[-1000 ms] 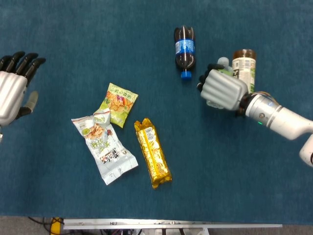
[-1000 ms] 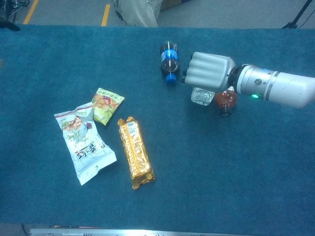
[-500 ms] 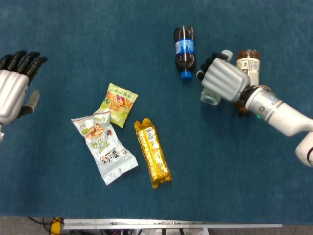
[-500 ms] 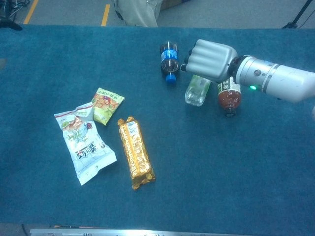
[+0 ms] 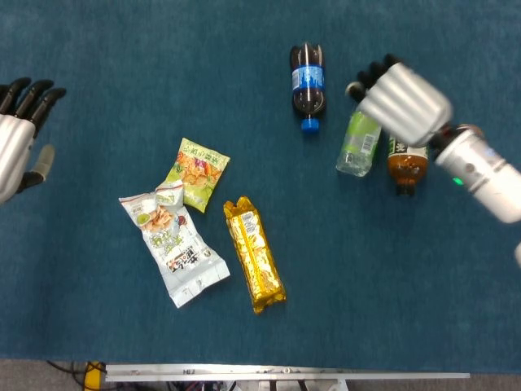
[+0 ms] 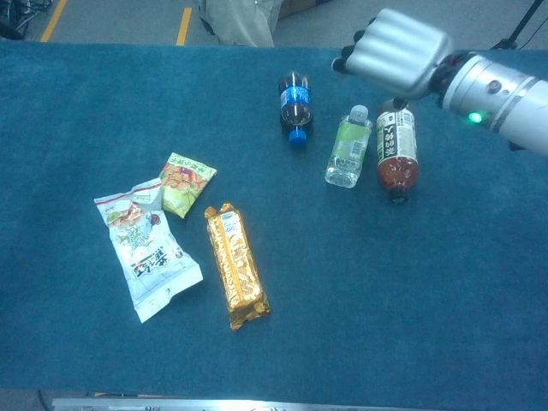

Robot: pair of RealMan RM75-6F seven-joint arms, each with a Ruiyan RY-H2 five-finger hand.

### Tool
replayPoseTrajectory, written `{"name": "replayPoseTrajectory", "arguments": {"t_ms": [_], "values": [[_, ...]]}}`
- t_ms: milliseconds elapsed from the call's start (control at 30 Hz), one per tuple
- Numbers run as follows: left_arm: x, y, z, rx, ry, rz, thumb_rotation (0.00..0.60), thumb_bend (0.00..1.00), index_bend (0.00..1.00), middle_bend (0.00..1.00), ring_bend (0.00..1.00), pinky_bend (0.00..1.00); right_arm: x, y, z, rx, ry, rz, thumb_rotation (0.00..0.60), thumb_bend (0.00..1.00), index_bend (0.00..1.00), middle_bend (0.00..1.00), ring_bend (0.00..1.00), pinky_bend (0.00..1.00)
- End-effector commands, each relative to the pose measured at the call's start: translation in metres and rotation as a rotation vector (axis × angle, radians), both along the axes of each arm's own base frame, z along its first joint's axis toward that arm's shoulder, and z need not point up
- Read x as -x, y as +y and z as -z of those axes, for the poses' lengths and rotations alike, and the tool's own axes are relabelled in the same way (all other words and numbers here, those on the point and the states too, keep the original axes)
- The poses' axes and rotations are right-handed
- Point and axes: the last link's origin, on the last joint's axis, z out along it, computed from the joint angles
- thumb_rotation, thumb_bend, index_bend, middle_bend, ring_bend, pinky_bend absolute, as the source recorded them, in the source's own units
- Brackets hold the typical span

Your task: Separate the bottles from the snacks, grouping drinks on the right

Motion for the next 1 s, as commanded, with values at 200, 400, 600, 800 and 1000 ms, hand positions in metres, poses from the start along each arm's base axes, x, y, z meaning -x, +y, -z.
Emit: {"name": "replayPoseTrajectory", "arguments": {"t_ms": [200,400,600,800,1000], "values": [[0.007,-0.002,-0.002,-0.034,-0.006,0.000,0.600,0.46,0.12,0.12,0.09,0.15,0.044,0.028,-0.078,0.140,-0.145,0.175,0.600,0.00,0.35,0.44,0.41,0.49],[0.018,-0.003,-0.008,-0.086,-0.040,-0.024,0.600,0.46,0.12,0.12,0.09,0.15,0.083,0.059,-0.121,0.243,-0.198,0.281,0.600,0.01,0.43,0.51,0.47,0.50],[0.024,-0.011,-0.012,-0.129,-0.057,-0.026,0.600,0.46,0.12,0.12,0.09,0.15,0.112,0.090,-0.142,0.307,-0.250,0.342,0.600,0.05,0.50,0.55,0.51,0.52],[0.031,-0.030,-0.010,-0.147,-0.043,-0.048,0.600,0.46,0.12,0.12,0.09,0.15,0.135,0.121,-0.151,0.358,-0.281,0.399,0.600,0.05,0.52,0.58,0.54,0.52],[0.039,-0.049,-0.006,-0.170,-0.027,-0.075,0.600,0.46,0.12,0.13,0.09,0.15,0.153,0.146,-0.155,0.383,-0.277,0.451,0.600,0.05,0.55,0.59,0.55,0.52]]}}
